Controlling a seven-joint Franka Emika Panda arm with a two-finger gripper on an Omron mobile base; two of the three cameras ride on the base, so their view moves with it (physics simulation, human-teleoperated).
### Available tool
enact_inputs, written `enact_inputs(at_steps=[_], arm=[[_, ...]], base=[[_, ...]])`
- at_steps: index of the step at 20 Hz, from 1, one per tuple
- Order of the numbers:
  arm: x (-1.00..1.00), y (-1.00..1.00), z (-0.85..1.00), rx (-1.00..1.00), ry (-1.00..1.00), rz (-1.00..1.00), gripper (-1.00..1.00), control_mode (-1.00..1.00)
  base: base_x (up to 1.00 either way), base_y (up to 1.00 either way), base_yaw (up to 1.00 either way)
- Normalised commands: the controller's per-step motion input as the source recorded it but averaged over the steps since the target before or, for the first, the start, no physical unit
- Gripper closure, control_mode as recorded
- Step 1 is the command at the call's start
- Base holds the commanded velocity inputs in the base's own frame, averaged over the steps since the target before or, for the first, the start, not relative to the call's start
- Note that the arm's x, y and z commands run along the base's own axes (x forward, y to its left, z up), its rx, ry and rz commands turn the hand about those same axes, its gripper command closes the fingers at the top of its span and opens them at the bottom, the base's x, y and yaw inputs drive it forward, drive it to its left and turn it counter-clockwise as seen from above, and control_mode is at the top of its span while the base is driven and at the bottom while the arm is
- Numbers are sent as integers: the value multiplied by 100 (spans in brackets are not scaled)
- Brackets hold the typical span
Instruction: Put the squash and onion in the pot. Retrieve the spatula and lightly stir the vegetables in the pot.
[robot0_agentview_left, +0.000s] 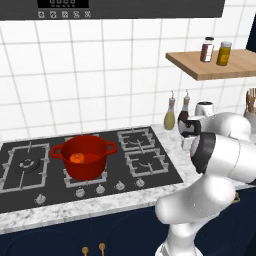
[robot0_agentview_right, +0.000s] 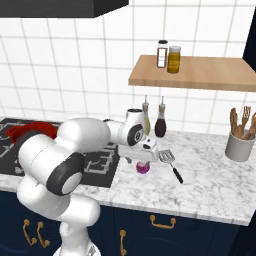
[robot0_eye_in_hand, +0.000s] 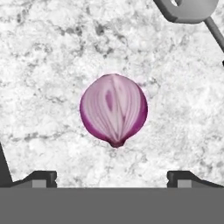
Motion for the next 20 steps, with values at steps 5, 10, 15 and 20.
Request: enact_inputs(at_steps=[5,10,15,20], arm=[[26,-3,-32,0,5,0,-100,-100],[21,-6,-30,0,4,0,-100,-100],[18,-9,-24,0,5,0,-100,-100],[12,-5,-22,0,5,0,-100,-100]], base=[[0,0,0],[0,0,0],[0,0,0],[0,0,0]])
